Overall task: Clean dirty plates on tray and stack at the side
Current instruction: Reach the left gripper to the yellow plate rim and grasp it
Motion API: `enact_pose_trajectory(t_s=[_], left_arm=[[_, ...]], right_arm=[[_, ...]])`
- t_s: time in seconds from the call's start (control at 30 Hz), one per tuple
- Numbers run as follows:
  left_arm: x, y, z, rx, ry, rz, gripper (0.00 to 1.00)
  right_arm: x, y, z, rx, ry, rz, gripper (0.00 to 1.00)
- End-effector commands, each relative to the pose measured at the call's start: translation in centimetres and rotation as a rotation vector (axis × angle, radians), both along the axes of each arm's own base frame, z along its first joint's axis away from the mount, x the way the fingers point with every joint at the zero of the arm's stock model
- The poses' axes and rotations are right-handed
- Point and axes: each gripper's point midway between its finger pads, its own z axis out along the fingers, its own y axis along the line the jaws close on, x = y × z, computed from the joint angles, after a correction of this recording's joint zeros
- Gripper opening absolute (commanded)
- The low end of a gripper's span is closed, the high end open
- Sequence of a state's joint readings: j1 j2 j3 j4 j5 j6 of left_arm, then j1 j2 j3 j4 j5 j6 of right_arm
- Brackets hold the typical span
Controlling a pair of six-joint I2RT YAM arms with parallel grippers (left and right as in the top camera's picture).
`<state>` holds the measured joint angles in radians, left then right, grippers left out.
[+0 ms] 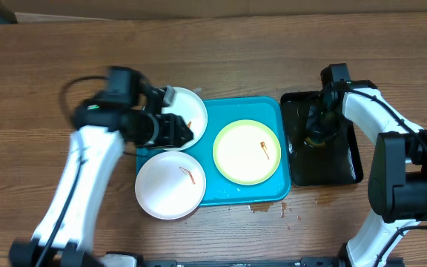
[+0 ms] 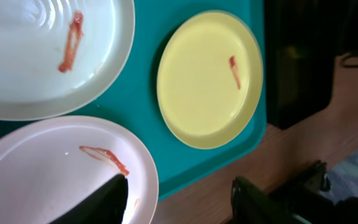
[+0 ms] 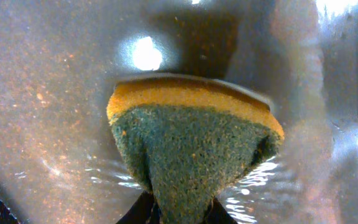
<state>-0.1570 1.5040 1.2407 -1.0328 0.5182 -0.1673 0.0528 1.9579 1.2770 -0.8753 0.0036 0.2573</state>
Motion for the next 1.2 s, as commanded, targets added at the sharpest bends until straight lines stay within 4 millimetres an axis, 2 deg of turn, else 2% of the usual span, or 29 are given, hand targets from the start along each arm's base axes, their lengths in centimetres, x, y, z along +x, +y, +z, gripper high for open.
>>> enact_pose_trajectory(t_s=[0.0, 0.13, 0.23, 0.33, 0.47, 0.57, 0.67, 0.7, 0.83, 0.93, 1.07, 1.13, 1.17], left_arm=[[0.4, -0.9, -4.1, 0.093, 0.082, 0.06, 0.56], [2.2, -1.0, -7.8, 0.219, 0.108, 0.159, 0.52], [2.7, -2.8, -9.8, 0.22, 0.129, 0.165, 0.48], [3.2, -4.8, -11.8, 0.219, 0.116, 0.12, 0.49], [2.6, -6.8, -14.2, 0.237, 0.129, 0.063, 0.48], [2.5, -7.4, -14.8, 0.239, 0.129, 0.047, 0.43], [2.6, -7.3, -14.9, 0.257, 0.119, 0.049, 0.27], [2.7, -7.0, -15.0, 0.27, 0.112, 0.054, 0.25], [3.1, -6.0, -15.2, 0.328, 0.089, 0.073, 0.22], [3.0, -6.0, -15.2, 0.331, 0.095, 0.071, 0.22], [2.9, -5.9, -15.3, 0.334, 0.097, 0.07, 0.17], [2.9, -5.8, -15.3, 0.339, 0.096, 0.071, 0.08], [2.9, -5.8, -15.3, 0.341, 0.095, 0.071, 0.04]], right_arm=[[0.8, 0.0, 0.5, 0.007, -0.023, 0.0, 0.15], [0.8, 0.0, 0.5, 0.007, -0.023, 0.0, 0.16], [0.8, 0.0, 0.5, 0.007, -0.023, 0.0, 0.16], [0.8, 0.0, 0.5, 0.007, -0.023, 0.0, 0.17], [0.7, 0.0, 0.5, 0.007, -0.021, 0.0, 0.19], [0.6, 0.0, 0.5, 0.006, -0.017, 0.0, 0.19], [0.7, 0.0, 0.5, 0.006, -0.018, 0.0, 0.19], [0.6, 0.0, 0.5, 0.006, -0.017, 0.0, 0.18], [0.6, 0.0, 0.5, 0.007, -0.016, 0.0, 0.18], [0.6, 0.0, 0.4, 0.006, -0.015, 0.0, 0.2], [0.5, 0.0, 0.2, 0.007, -0.017, 0.0, 0.2], [0.4, 0.0, -0.1, 0.006, -0.018, 0.0, 0.19], [0.3, 0.0, -0.3, 0.006, -0.017, 0.001, 0.12]])
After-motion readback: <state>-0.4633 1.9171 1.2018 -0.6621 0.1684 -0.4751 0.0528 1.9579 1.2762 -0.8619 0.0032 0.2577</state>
